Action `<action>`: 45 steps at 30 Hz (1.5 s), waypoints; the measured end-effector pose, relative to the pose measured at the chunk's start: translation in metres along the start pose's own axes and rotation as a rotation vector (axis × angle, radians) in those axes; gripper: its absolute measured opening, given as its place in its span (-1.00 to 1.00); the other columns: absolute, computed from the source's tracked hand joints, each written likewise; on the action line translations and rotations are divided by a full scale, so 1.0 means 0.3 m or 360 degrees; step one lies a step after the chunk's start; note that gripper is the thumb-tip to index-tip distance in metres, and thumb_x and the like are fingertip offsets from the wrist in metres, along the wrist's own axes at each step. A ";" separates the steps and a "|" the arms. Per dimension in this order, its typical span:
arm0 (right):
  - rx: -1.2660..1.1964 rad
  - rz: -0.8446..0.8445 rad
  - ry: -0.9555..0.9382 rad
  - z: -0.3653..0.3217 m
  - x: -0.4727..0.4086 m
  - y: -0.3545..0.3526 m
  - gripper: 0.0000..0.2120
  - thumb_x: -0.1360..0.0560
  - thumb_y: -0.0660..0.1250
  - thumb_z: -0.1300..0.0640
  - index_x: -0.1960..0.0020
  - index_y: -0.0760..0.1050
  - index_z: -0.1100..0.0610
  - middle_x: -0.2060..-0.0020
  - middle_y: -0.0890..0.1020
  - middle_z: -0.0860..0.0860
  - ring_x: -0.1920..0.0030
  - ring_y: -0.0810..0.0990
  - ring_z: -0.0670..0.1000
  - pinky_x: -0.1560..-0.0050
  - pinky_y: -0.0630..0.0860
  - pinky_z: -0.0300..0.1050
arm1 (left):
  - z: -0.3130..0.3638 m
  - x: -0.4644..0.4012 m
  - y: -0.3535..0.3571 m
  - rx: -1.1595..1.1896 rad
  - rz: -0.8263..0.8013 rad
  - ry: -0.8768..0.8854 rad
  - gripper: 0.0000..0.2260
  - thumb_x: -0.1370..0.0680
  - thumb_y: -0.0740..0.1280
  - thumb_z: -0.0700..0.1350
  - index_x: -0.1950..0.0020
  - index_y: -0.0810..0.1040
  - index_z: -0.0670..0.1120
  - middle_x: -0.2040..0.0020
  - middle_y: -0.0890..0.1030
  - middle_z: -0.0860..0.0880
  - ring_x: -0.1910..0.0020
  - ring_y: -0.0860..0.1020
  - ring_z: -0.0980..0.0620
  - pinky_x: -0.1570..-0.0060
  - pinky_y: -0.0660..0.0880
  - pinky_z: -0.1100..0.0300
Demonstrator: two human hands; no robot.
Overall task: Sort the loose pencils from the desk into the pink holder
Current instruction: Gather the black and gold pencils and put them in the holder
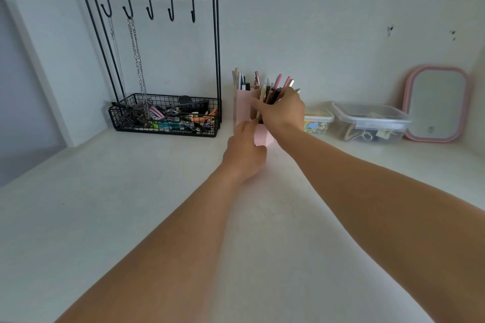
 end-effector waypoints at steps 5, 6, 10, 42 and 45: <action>0.0150 0.0178 0.0055 -0.006 -0.026 -0.036 -0.47 -0.31 0.53 -0.08 -0.07 0.32 0.12 0.10 0.58 0.01 0.12 0.61 0.13 0.15 0.59 0.09 | -0.002 0.008 -0.003 0.0013 0.0002 -0.0047 -0.41 -0.49 0.19 -0.26 -0.53 0.33 0.05 -0.49 0.33 -0.07 -0.39 0.38 -0.17 -0.35 0.40 -0.13; 0.0139 0.0213 0.0074 0.003 -0.027 -0.045 -0.45 -0.31 0.54 -0.08 -0.08 0.30 0.12 0.11 0.57 0.00 0.13 0.61 0.13 0.15 0.60 0.11 | -0.003 0.008 -0.002 0.0027 0.0003 -0.0053 -0.42 -0.49 0.19 -0.26 -0.51 0.34 0.06 -0.47 0.34 -0.07 -0.38 0.39 -0.17 -0.34 0.41 -0.13; -0.0070 0.0181 0.0127 0.042 0.005 -0.051 -0.32 -0.25 0.60 -0.12 -0.10 0.27 0.13 0.19 0.50 -0.07 0.18 0.58 0.05 0.21 0.54 0.01 | 0.000 0.002 -0.006 0.0043 0.0025 -0.0039 -0.46 -0.52 0.22 -0.21 -0.50 0.35 0.06 -0.46 0.37 -0.08 -0.37 0.41 -0.17 -0.32 0.43 -0.13; 0.0329 -0.0667 -0.0321 0.085 0.069 0.182 -0.74 -0.45 0.36 0.17 -0.08 0.67 -0.05 0.12 0.73 -0.06 0.02 0.66 -0.04 -0.10 0.56 -0.13 | -0.027 0.000 -0.068 0.0629 0.0530 -0.0325 -0.58 -0.51 0.20 -0.35 -0.33 0.53 -0.09 -0.10 0.55 0.02 -0.11 0.52 0.03 -0.01 0.39 0.30; 0.0307 -0.0770 -0.0350 0.079 0.071 0.206 -0.78 -0.54 0.30 0.16 -0.13 0.64 0.05 0.01 0.71 0.05 0.01 0.62 -0.01 -0.09 0.52 -0.12 | -0.033 -0.002 -0.068 0.0645 0.0546 -0.0335 -0.58 -0.51 0.18 -0.35 -0.32 0.53 -0.08 -0.09 0.57 0.01 -0.14 0.55 -0.01 -0.05 0.42 0.23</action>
Point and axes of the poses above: each hand's wrist, its own x-axis away from the middle knuckle, its own y-axis out of the palm, z = x × y, the point moved 5 cm from there along -x, towards the middle knuckle
